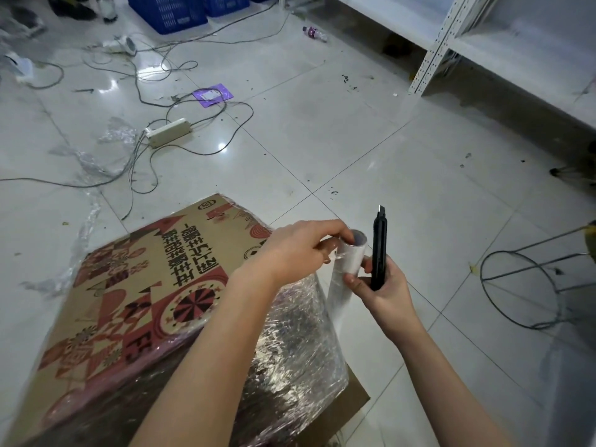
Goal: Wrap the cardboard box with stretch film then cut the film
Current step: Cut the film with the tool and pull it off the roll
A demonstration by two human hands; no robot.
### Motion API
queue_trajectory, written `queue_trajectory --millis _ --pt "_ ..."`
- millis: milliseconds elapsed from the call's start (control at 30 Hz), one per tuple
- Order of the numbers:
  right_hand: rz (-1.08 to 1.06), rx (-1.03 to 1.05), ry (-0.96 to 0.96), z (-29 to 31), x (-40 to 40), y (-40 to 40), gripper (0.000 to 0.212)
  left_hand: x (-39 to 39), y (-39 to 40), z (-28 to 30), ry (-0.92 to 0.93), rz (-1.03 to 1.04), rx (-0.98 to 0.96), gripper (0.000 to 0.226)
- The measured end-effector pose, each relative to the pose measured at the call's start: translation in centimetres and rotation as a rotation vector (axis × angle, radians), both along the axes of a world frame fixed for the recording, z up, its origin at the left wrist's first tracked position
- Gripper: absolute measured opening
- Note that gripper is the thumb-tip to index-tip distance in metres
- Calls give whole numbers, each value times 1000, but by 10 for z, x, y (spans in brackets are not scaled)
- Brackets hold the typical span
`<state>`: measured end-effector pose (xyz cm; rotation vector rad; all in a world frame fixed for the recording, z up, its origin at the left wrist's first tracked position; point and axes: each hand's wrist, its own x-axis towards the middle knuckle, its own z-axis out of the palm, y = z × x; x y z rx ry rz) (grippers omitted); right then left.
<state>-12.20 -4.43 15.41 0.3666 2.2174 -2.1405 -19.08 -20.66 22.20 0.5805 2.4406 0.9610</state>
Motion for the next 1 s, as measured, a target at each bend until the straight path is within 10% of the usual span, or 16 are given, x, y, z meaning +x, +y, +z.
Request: queue_trajectory --millis 1000 --pt "-111 -86 -146 -43 68 24 27 80 51 -48 300 -140 -9 22"
